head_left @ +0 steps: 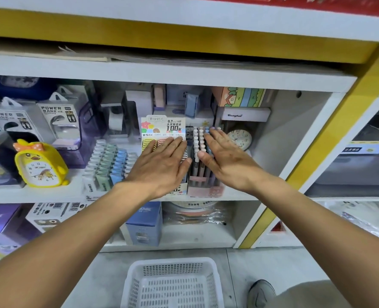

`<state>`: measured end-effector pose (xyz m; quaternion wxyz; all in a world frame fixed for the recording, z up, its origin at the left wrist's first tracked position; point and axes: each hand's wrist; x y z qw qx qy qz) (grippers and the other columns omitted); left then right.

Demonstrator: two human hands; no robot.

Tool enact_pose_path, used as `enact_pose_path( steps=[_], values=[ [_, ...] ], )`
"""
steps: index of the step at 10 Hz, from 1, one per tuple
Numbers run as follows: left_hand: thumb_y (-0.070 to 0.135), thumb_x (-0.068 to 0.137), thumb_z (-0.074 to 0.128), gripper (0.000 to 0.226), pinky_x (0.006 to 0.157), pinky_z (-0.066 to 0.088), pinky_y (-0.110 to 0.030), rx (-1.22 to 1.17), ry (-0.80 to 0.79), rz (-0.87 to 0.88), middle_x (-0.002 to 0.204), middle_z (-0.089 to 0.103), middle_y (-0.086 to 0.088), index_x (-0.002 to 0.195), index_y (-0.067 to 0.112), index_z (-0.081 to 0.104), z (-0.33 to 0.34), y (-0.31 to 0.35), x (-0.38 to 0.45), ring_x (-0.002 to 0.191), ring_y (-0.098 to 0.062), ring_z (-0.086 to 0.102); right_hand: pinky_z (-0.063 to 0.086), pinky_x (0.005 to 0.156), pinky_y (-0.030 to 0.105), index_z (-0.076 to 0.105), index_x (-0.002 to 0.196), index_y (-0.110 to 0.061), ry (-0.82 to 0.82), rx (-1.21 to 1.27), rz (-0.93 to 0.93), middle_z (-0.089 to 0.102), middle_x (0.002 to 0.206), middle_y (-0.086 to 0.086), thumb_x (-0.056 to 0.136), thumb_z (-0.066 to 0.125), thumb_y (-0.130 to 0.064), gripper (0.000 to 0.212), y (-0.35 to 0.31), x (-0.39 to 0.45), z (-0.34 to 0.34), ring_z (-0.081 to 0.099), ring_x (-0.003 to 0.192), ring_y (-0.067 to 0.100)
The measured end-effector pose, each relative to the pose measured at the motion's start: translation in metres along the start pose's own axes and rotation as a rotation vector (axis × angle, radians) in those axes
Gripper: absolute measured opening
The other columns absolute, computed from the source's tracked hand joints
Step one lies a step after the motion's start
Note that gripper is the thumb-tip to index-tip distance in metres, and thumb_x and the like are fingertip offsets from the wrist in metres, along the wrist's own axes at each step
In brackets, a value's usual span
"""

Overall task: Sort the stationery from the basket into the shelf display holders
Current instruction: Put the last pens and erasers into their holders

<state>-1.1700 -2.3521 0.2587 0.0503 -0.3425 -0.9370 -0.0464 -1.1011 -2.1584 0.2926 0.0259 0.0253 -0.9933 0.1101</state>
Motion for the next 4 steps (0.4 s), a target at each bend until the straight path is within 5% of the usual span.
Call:
enact_pose_path(
  steps=[3,4],
  values=[
    [0.058,0.099,0.006,0.066,0.121,-0.006,-0.038,-0.099,-0.002,-0.024,0.164,-0.004,0.009,0.156,0.025,0.001,-0.019,0.004,-0.005,0.149,-0.007,-0.008,-0.001,0.125,0.044,0.006,0.161,-0.022,-0.014,-0.054,0.037,-0.002,0.169,-0.003,0.093,0.008,-0.073,0.085,-0.003,-0.003,-0.008,-0.007,0.154,0.010],
    [0.051,0.102,0.016,0.062,0.122,-0.003,-0.039,-0.112,0.087,0.013,0.165,0.002,0.005,0.156,0.023,0.008,-0.045,0.014,-0.022,0.150,-0.010,0.000,0.010,0.125,0.045,0.023,0.158,-0.023,0.139,-0.044,-0.004,0.013,0.168,-0.002,0.097,0.018,-0.068,0.077,-0.016,-0.021,-0.025,0.008,0.154,0.016]
  ],
)
Point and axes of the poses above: each hand's wrist, its own x-axis towards the middle knuckle, its own z-axis out of the palm, y = z × x
